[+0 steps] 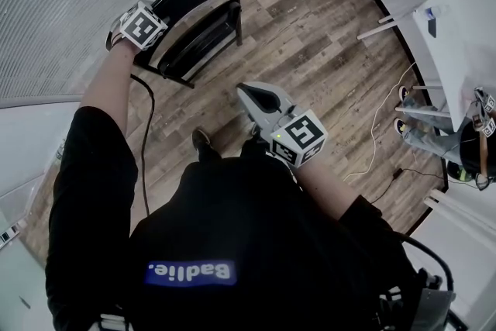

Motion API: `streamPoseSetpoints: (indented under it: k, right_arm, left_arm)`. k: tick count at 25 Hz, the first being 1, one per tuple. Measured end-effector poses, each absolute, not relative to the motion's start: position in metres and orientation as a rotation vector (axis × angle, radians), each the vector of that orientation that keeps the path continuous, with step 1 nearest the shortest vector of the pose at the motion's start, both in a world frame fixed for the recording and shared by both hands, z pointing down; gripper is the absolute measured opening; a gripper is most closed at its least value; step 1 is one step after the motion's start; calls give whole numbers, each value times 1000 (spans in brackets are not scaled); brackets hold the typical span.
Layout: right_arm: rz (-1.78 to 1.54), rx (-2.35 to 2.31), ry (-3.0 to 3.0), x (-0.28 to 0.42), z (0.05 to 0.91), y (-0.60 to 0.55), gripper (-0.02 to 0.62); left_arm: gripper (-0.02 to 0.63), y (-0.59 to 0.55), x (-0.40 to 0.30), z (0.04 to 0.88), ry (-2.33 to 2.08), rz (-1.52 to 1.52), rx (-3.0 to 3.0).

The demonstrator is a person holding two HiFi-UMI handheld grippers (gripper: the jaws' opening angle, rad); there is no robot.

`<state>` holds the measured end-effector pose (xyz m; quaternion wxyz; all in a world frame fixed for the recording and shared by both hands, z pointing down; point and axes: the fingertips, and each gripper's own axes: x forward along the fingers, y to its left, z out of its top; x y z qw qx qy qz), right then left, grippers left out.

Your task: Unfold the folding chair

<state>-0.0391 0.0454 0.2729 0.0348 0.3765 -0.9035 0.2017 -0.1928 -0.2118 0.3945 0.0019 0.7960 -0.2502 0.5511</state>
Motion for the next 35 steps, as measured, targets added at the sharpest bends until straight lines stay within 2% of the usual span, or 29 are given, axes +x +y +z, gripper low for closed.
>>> streamPoseSetpoints:
  k: [35]
  right_arm:
    - [755,1131,-2784,-61,314,4,3]
  left_arm:
    - [126,-218,-192,398,-793,1726,2519]
